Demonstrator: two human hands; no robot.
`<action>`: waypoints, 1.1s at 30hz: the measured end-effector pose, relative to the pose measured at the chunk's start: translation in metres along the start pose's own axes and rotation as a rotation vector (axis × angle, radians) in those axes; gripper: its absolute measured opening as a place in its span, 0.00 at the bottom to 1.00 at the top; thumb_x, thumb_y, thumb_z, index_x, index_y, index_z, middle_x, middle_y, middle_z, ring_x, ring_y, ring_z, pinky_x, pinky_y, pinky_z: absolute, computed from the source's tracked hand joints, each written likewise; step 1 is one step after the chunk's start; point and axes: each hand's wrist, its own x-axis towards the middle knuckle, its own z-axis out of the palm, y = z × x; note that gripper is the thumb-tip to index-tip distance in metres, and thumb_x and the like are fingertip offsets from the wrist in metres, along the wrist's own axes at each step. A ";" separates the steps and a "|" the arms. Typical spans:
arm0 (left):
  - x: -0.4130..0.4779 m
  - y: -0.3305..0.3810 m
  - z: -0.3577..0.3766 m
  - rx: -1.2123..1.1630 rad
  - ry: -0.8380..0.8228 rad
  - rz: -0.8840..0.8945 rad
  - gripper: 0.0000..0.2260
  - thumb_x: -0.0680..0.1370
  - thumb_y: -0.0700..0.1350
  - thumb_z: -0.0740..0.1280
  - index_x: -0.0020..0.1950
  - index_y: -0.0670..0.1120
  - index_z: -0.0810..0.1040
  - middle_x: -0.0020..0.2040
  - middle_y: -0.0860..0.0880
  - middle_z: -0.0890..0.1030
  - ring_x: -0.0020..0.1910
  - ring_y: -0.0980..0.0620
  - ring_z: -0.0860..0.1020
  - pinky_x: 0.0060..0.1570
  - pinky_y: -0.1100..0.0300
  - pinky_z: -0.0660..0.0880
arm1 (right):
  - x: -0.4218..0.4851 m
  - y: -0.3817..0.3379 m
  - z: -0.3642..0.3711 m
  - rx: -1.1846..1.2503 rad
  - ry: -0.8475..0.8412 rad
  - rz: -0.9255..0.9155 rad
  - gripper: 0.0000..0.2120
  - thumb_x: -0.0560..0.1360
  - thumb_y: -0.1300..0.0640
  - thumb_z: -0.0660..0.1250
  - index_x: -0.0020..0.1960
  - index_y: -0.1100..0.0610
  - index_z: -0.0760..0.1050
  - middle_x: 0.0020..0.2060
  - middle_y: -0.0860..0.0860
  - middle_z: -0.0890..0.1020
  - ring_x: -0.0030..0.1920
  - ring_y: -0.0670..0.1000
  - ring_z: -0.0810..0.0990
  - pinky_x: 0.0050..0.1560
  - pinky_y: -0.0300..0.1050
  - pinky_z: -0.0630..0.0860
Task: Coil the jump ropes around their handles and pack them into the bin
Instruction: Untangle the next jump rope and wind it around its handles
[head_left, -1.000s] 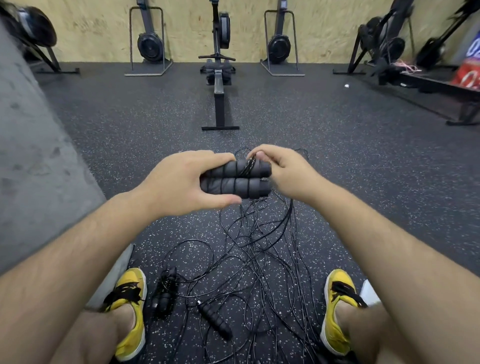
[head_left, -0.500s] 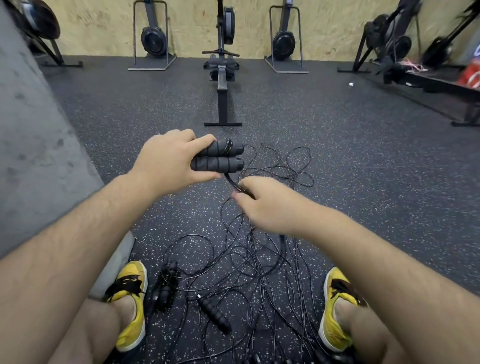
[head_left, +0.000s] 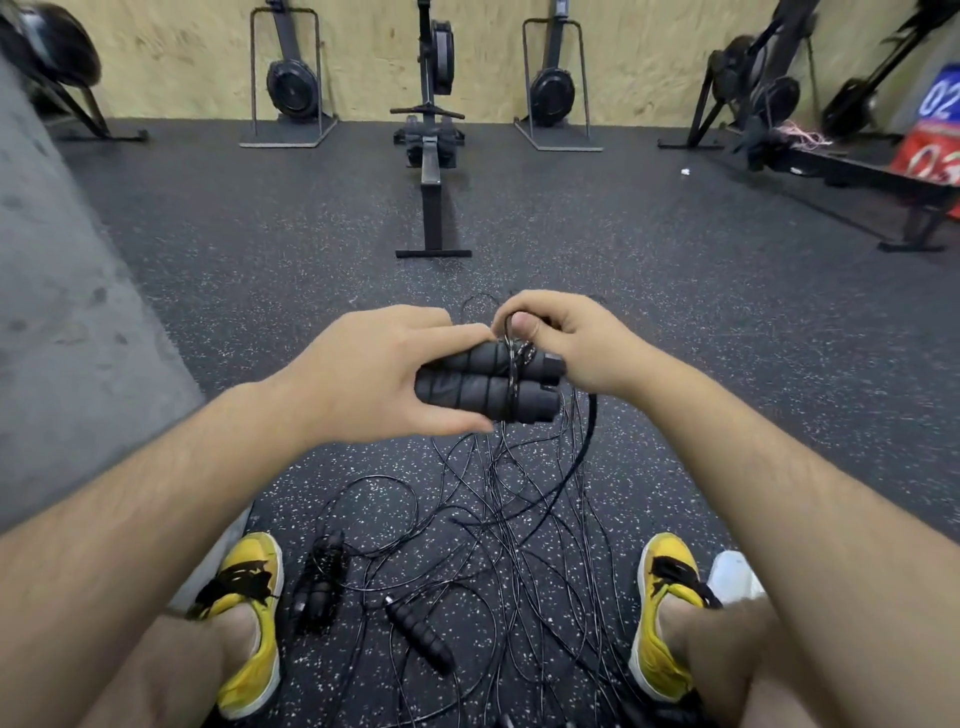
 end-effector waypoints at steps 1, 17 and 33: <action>0.000 0.002 -0.002 -0.009 0.009 -0.005 0.28 0.71 0.74 0.64 0.63 0.59 0.75 0.42 0.58 0.73 0.44 0.55 0.74 0.42 0.56 0.74 | -0.001 -0.001 0.003 0.082 -0.025 0.011 0.08 0.82 0.56 0.61 0.51 0.53 0.79 0.44 0.53 0.82 0.45 0.47 0.76 0.55 0.53 0.75; 0.003 -0.031 0.017 0.196 -0.012 -0.297 0.37 0.69 0.74 0.61 0.74 0.55 0.71 0.51 0.49 0.77 0.52 0.42 0.78 0.43 0.51 0.74 | -0.034 -0.057 0.042 -0.228 -0.284 0.208 0.14 0.82 0.52 0.57 0.39 0.54 0.68 0.35 0.51 0.77 0.35 0.52 0.75 0.40 0.49 0.74; 0.006 0.014 0.002 0.038 -0.108 0.068 0.32 0.71 0.71 0.61 0.69 0.54 0.73 0.47 0.56 0.75 0.47 0.52 0.77 0.43 0.53 0.76 | -0.012 -0.016 -0.024 0.028 -0.056 -0.010 0.03 0.75 0.56 0.73 0.46 0.55 0.83 0.39 0.55 0.84 0.39 0.45 0.77 0.47 0.46 0.75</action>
